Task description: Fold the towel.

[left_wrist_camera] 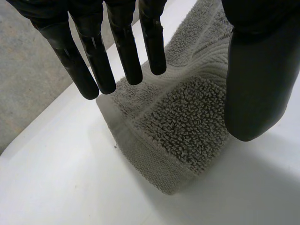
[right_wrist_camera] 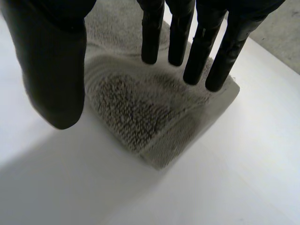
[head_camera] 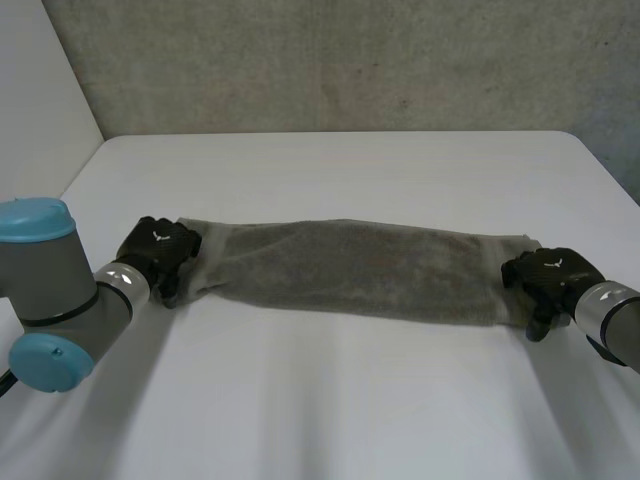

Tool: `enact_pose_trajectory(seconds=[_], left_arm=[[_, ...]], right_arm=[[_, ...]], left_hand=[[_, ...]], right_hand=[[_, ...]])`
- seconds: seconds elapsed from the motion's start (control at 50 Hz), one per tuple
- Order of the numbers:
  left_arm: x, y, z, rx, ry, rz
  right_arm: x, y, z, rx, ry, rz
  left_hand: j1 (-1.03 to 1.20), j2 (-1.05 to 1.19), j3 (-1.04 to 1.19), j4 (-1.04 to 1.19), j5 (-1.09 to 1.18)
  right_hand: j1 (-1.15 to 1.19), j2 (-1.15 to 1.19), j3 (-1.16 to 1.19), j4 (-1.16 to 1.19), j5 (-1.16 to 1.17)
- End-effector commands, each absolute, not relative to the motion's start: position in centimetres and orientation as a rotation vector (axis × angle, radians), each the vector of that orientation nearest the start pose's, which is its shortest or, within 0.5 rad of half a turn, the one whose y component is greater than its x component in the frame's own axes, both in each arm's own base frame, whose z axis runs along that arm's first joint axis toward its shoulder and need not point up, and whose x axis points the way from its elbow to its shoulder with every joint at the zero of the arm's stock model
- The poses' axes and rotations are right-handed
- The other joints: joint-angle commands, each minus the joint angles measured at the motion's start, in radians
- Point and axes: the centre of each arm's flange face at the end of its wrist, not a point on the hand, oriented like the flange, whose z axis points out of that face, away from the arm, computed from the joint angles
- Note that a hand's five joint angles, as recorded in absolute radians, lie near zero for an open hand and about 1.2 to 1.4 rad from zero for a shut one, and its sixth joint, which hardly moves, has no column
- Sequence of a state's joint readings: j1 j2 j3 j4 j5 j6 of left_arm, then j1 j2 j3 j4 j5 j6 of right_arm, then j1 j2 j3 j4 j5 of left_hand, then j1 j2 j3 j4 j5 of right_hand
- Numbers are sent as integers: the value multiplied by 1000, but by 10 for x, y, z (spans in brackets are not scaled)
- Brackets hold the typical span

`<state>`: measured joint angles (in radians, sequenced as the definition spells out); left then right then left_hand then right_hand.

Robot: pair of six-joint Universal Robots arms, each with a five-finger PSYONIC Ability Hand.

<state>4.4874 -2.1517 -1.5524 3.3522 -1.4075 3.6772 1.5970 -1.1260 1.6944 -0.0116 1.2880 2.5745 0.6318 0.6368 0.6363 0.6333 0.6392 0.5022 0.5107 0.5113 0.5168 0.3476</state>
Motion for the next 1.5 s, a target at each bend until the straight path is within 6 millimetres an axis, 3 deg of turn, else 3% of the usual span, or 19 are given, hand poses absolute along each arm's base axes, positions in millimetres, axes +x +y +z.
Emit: enact_pose_trajectory(seconds=[0.02,0.06,0.1,0.14,0.42,0.6,0.68,0.7,0.78,0.8,0.82,0.9,1.02,1.2,1.22,1.24,1.3,1.42,1.5], left_arm=[[-226,-328,130,1075,2299,-1778],[-226,-328,131,1075,2297,-1782],[-225,-327,132,1074,2296,-1782],[-226,-326,132,1077,2296,-1783],[-225,-322,144,1066,2274,-1808],[-224,-319,170,1035,2221,-1882],[-223,-317,183,1018,2188,-1917],[-223,-317,183,1018,2188,-1917],[-223,-317,190,1008,2170,-1938],[-223,-317,191,1004,2166,-1943],[-223,-317,191,1004,2166,-1943],[-225,-316,194,975,2191,-1972],[-228,-316,195,955,2213,-1995],[-234,-313,194,980,2211,-2002],[-236,-314,195,985,2206,-2009],[-236,-314,195,985,2206,-2009],[-241,-315,199,991,2190,-2033],[-260,-309,204,1049,2164,-2083],[-275,-298,208,1094,2155,-2124]], right_arm=[[159,-318,126,-1055,2602,-1561],[155,-320,124,-1060,2623,-1569],[150,-327,124,-1085,2636,-1620],[146,-331,125,-1085,2644,-1652],[92,-364,171,-1192,2754,-1963],[91,-388,210,-1403,2684,-2199],[164,-379,255,-1527,2308,-2442],[164,-379,255,-1528,2306,-2443],[238,-356,269,-1627,1985,-2494],[268,-341,261,-1682,1878,-2457],[268,-341,261,-1683,1877,-2457],[347,-291,228,-1789,1583,-2364],[397,-248,173,-1866,1401,-2248],[412,-216,137,-1944,1286,-2066],[411,-213,135,-1946,1253,-2035],[411,-212,134,-1940,1232,-2017],[409,-212,135,-1934,1228,-2002],[397,-218,174,-1772,1311,-2065],[358,-249,213,-1446,1525,-2094]], left_hand=[[-57,-62,-62,-59,-239],[-60,-65,-65,-62,-242],[-60,-65,-65,-62,-242],[-60,-65,-65,-62,-242],[-66,-71,-70,-67,-248],[-84,-89,-88,-85,-266],[-87,-92,-91,-88,-268],[-87,-92,-91,-88,-268],[-90,-94,-94,-91,-271],[-90,-94,-94,-91,-271],[-90,-94,-94,-91,-271],[-90,-94,-94,-91,-271],[-90,-94,-94,-91,-271],[-90,-94,-94,-91,-271],[-90,-94,-94,-91,-271],[-90,-94,-94,-91,-271],[-92,-97,-97,-94,-274],[-90,-94,-94,-91,-271],[-90,-94,-94,-91,-271]], right_hand=[[226,217,217,211,206],[311,302,302,296,291],[833,825,824,819,814],[893,885,884,879,874],[894,886,885,879,874],[894,886,885,879,874],[894,886,885,879,874],[894,886,885,879,874],[894,886,885,879,874],[894,886,885,879,874],[894,886,885,879,874],[894,886,885,879,874],[894,886,885,879,874],[894,886,885,879,874],[596,587,587,581,576],[3,-6,-6,-12,-17],[-328,-336,-337,-342,-348],[-328,-336,-337,-342,-348],[-328,-336,-337,-342,-348]])
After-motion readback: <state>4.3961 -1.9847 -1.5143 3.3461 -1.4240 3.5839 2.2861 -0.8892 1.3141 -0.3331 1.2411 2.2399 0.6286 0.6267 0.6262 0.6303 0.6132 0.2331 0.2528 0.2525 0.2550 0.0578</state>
